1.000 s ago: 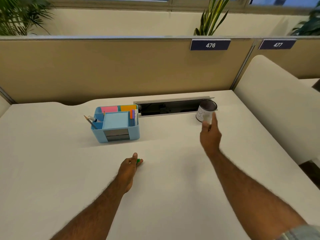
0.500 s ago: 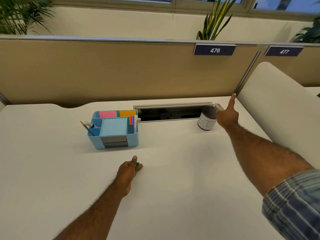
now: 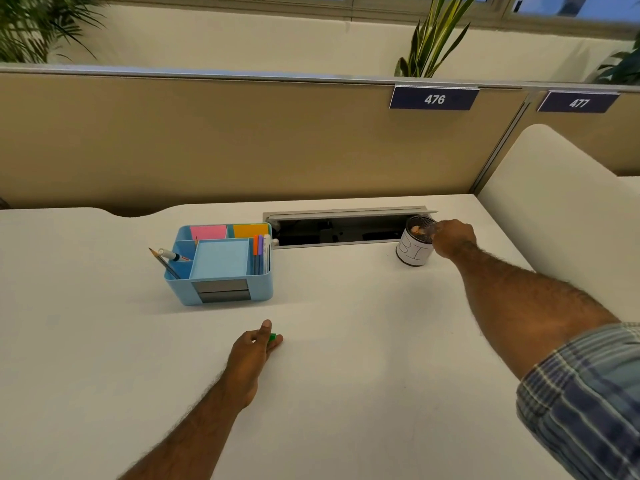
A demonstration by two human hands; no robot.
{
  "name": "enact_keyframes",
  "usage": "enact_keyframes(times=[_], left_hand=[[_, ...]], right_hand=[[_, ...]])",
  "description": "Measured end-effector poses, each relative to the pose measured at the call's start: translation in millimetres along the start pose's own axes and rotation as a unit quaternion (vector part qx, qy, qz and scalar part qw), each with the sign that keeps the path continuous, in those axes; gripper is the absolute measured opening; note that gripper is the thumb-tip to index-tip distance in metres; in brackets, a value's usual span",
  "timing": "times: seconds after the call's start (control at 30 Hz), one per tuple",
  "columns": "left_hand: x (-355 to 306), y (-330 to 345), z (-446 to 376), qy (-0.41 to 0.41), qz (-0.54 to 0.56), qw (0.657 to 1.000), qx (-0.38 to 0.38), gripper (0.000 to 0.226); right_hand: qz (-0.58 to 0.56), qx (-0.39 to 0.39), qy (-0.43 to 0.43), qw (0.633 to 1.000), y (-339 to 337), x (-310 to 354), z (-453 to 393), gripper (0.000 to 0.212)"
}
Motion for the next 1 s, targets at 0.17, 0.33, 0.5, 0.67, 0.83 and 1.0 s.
enact_keyframes(times=[0.17, 0.33, 0.5, 0.67, 0.83, 1.0], left_hand=[[-0.3, 0.1, 0.6, 0.007, 0.0, 1.0, 0.0, 0.056], [-1.1, 0.7, 1.5, 0.007, -0.011, 1.0, -0.006, 0.057], [-1.1, 0.6, 3.4, 0.009, 0.007, 1.0, -0.003, 0.055], [0.6, -1.7, 2.9, 0.009, 0.01, 1.0, -0.014, 0.051], [4.3, -2.1, 5.5, 0.015, 0.022, 1.0, -0.001, 0.051], [8.0, -4.3, 11.0, 0.022, 0.036, 0.999, 0.008, 0.041]], right_hand=[[-0.03, -0.008, 0.019, 0.999, -0.4, -0.3, -0.9, 0.041], [0.013, 0.003, 0.002, 1.0, -1.3, 0.1, -2.5, 0.032], [-0.023, -0.03, 0.019, 0.999, -5.0, -2.8, -2.7, 0.035], [-0.113, -0.053, 0.048, 0.991, -5.0, -8.1, 1.5, 0.045], [-0.207, -0.115, 0.013, 0.972, -16.4, -0.2, 19.1, 0.035], [-0.395, -0.101, 0.041, 0.912, -8.6, 7.0, 59.0, 0.032]])
Point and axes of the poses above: each hand's wrist, its own z-axis away from the middle knuckle, its own y-axis out of the palm, x = y × z, the point moved 6 cm from there along -z, towards the middle knuckle, and after that the axes turned 7 degrees about -x, right-handed, at the moved point
